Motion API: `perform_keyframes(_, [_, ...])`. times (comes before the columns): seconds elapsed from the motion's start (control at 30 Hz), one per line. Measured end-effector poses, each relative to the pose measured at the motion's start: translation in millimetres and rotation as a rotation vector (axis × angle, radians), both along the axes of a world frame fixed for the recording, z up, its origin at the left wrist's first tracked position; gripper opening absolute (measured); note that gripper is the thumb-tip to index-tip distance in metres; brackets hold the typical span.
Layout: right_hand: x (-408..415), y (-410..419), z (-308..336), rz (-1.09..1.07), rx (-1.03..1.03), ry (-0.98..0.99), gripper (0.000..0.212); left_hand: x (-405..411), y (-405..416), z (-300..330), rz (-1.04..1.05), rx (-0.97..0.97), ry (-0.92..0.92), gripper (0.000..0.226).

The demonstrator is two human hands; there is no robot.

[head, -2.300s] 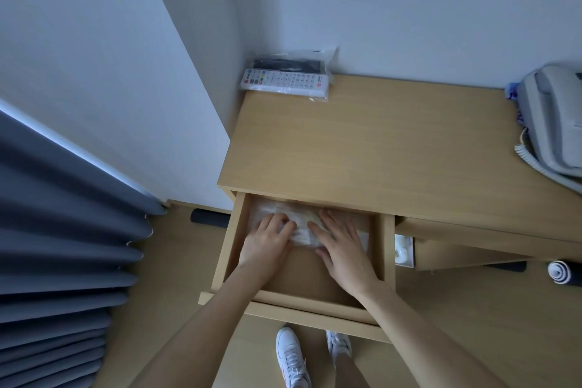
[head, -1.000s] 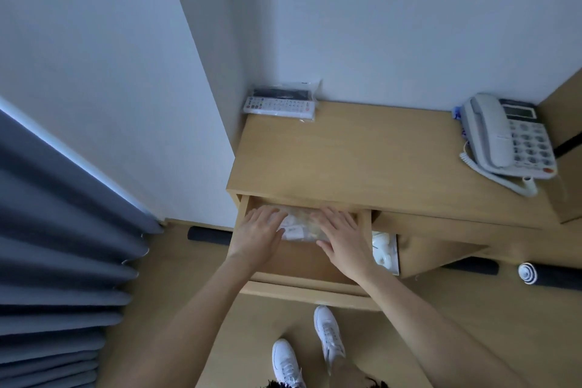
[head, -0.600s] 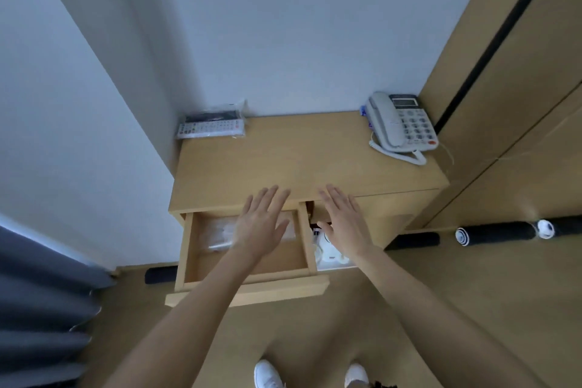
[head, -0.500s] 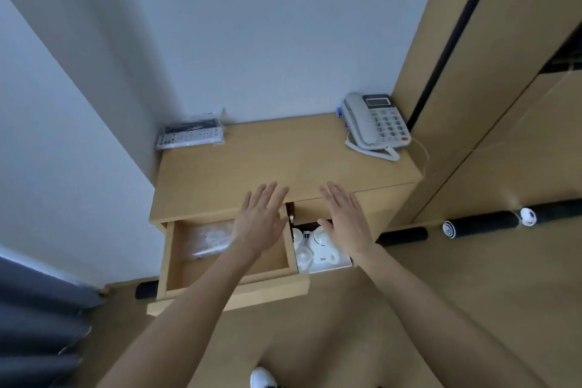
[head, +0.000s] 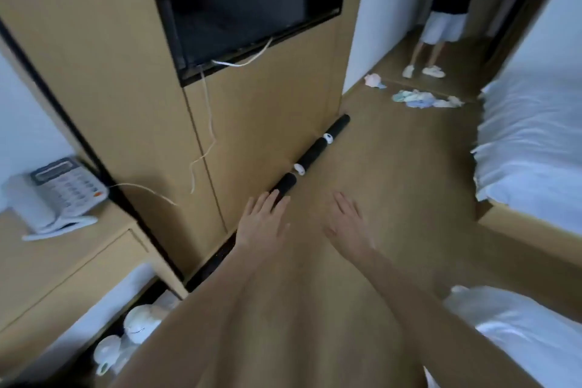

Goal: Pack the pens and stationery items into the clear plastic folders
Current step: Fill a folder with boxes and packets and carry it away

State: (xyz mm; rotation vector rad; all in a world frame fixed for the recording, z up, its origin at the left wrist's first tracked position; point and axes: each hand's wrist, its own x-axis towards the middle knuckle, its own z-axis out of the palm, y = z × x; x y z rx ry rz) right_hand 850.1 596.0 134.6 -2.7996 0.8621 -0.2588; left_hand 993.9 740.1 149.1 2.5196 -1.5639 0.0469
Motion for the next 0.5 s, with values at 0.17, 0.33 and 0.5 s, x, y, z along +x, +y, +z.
perform_keyframes(0.17, [-145.6, -90.1, 7.0, -0.365, 0.019, -0.024, 0.069, -96.6, -147.5, -1.9, -0.37, -0.022, 0.05, 0.056])
perform_keyframes(0.33, [-230.3, -138.8, 1.5, -0.642, 0.019, 0.008, 0.073, -171.2, -252.2, -1.9, -0.636, -0.009, 0.044, 0.057])
perform_keyframes(0.5, [-259.9, -196.4, -8.3, -0.794, 0.019, 0.003, 0.075, -207.1, -351.9, -14.0, -0.831, -0.029, 0.038, 0.058])
